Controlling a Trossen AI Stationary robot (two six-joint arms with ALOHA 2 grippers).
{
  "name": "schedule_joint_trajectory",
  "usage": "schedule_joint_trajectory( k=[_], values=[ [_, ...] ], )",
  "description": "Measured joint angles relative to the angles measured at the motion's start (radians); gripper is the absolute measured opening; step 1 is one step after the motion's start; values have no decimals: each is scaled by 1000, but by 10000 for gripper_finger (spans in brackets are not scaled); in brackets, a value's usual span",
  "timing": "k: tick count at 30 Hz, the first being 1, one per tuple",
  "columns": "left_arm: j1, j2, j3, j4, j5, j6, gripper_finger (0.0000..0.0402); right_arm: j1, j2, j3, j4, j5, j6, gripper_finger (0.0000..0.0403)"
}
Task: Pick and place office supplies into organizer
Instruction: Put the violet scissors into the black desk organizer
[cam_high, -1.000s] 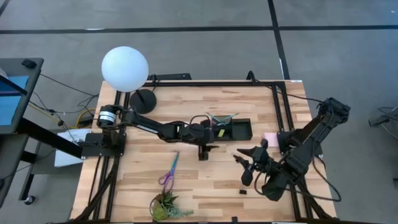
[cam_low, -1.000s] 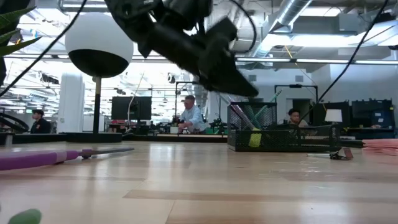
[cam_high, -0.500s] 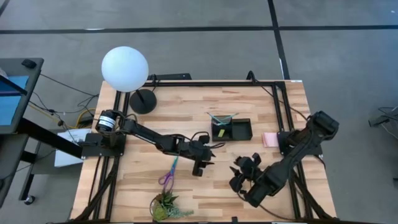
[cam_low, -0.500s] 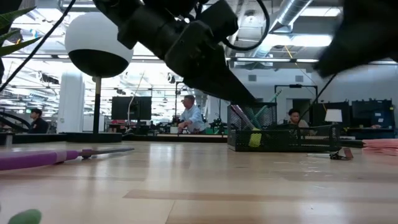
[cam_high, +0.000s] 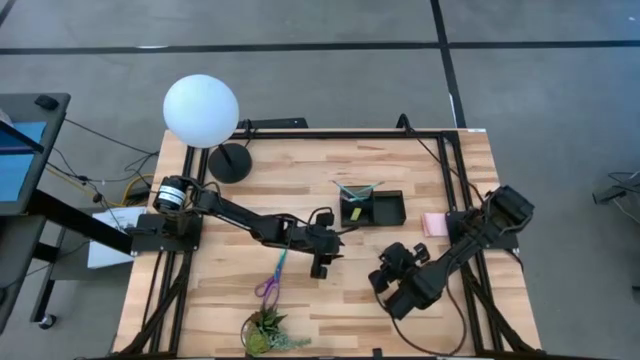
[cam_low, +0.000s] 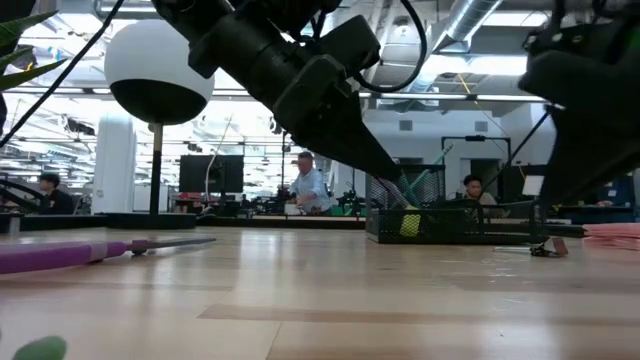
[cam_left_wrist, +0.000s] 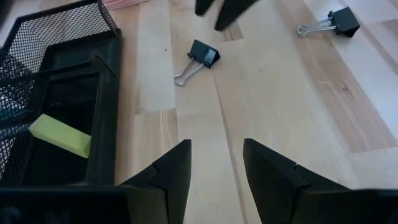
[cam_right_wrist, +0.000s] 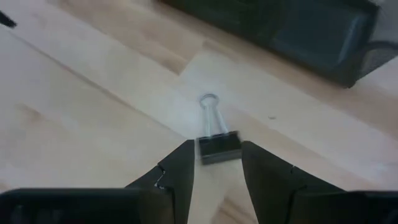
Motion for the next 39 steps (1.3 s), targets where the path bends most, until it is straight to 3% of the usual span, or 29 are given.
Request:
schedule_joint_trajectory(
  k=[7,13,25,35,39],
  values=[
    [1,0,0,2,-1,-5,142,-68,5,0,81,-45,-194,130],
    [1,0,0,1,-3,-27,142,-140,5,1,83,-194,-266,156],
    [1,0,0,-4,-3,-28,142,-146,5,1,70,-201,-269,229],
    [-5,0,0,-8,8,-53,142,-146,5,1,74,-218,-262,235],
    [-12,-9,0,-89,7,-100,142,-146,5,1,77,-218,-262,235]
  ],
)
